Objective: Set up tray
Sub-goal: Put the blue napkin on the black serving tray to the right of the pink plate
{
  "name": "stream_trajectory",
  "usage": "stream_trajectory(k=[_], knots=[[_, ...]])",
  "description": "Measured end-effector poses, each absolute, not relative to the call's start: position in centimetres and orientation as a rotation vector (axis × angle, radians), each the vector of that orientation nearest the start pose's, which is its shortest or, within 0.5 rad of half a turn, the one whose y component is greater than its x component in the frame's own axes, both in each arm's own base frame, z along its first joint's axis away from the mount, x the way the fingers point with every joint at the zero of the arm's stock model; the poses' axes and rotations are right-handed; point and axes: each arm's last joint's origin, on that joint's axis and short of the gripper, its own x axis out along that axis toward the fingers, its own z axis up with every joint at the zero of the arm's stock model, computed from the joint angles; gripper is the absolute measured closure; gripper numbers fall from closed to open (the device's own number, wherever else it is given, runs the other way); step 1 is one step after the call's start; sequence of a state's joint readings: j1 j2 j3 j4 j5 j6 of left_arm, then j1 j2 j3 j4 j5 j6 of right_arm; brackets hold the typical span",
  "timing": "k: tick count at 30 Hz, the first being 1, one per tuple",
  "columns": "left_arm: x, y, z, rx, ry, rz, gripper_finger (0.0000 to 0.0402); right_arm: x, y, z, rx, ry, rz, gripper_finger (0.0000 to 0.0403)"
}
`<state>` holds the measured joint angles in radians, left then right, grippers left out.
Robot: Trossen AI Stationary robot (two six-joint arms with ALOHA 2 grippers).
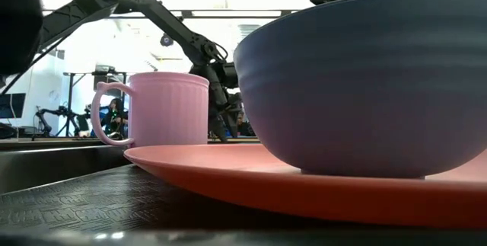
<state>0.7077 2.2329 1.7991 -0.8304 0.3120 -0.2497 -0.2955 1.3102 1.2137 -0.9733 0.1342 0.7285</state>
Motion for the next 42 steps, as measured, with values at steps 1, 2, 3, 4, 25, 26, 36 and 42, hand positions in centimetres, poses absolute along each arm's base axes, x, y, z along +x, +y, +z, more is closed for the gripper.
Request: stream_trajectory(k=[1,2,3,4,25,26,36,42], knots=[[35.5,29.0,17.0,-0.843,1.082,0.482,0.0258,23.7,-7.6,31.0,0.73,0.882,-0.762,0.0193],[35.6,28.9,16.7,-0.849,1.091,0.483,0.0258,23.7,-7.6,31.1,0.729,0.874,-0.76,0.0193],[35.7,28.7,16.4,-0.855,1.099,0.483,0.0258,23.8,-7.7,31.1,0.727,0.868,-0.76,0.0193],[35.9,28.5,16.2,-0.853,1.104,0.484,0.0258,23.8,-7.7,31.1,0.723,0.864,-0.762,0.0193],[39.4,23.0,15.1,-0.745,1.14,0.476,0.0258,23.7,-8.3,31.0,0.728,0.841,-0.785,0.0193],[39.4,23.1,15.1,-0.747,1.138,0.475,0.0258,23.7,-8.2,31.0,0.736,0.844,-0.777,0.0193],[39.6,23.5,15.5,-0.703,1.133,0.46,0.0281,23.7,-8.1,30.6,0.771,0.87,-0.737,0.0193],[39.5,23.6,15.3,-0.648,1.143,0.459,0.0312,23.7,-8.1,30.5,0.771,0.874,-0.739,0.0193]])
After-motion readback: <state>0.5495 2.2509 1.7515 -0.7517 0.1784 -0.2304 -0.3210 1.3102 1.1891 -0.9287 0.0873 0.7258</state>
